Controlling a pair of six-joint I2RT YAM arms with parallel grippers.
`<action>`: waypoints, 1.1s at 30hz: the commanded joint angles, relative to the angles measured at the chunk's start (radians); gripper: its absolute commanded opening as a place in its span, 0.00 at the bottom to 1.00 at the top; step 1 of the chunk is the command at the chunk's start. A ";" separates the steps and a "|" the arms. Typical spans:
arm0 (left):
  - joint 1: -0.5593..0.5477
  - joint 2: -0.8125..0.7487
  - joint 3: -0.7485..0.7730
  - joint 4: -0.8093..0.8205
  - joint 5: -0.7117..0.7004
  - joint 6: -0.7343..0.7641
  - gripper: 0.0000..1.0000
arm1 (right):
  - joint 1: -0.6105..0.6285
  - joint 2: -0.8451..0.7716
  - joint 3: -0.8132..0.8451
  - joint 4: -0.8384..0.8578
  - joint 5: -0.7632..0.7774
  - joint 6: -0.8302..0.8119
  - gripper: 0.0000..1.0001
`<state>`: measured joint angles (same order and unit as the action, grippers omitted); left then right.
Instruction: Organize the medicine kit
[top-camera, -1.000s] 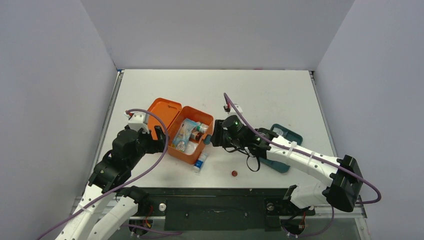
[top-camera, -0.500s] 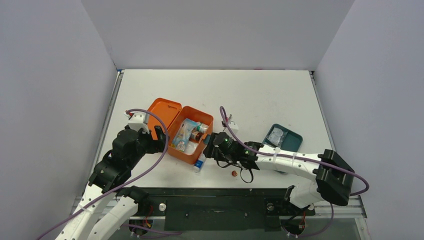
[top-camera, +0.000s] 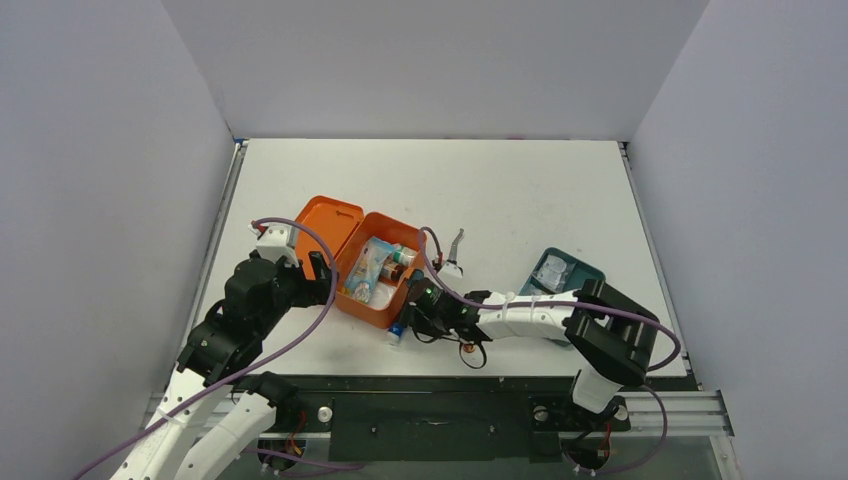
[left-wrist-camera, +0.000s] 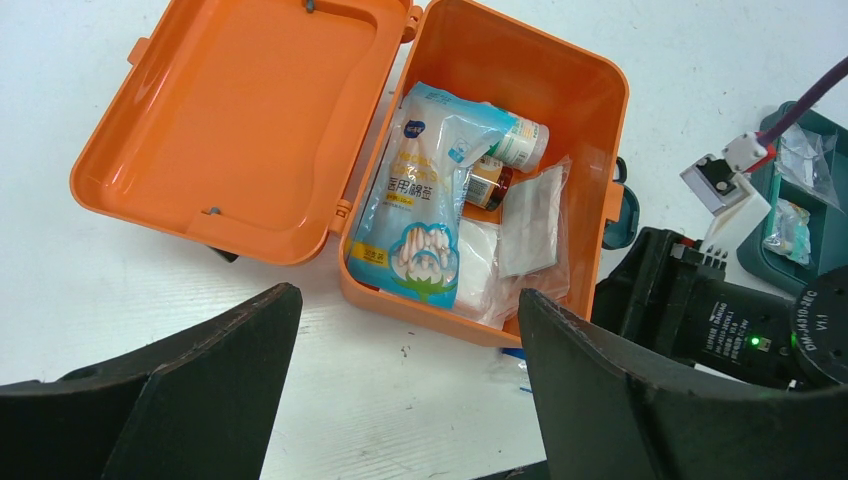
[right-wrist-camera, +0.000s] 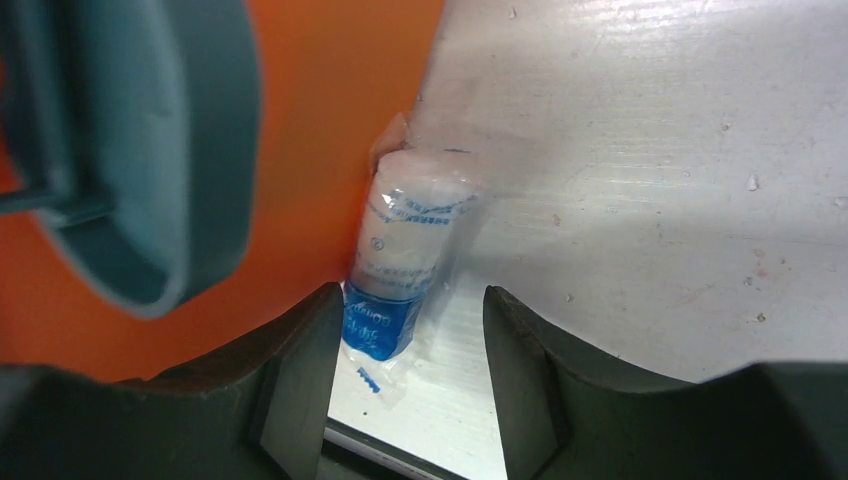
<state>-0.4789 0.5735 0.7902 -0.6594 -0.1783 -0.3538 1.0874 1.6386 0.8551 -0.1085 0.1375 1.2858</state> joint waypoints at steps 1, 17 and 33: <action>-0.001 0.000 0.006 0.041 0.011 0.016 0.78 | 0.003 0.037 0.039 0.056 -0.012 0.043 0.50; -0.001 0.000 0.006 0.040 0.010 0.017 0.78 | -0.020 0.061 0.010 0.084 -0.017 0.048 0.18; -0.001 0.029 0.006 0.038 0.014 0.018 0.78 | -0.084 -0.227 0.019 -0.184 0.094 -0.155 0.00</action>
<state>-0.4789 0.5945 0.7902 -0.6590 -0.1780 -0.3538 1.0470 1.5276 0.8642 -0.2012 0.1574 1.2102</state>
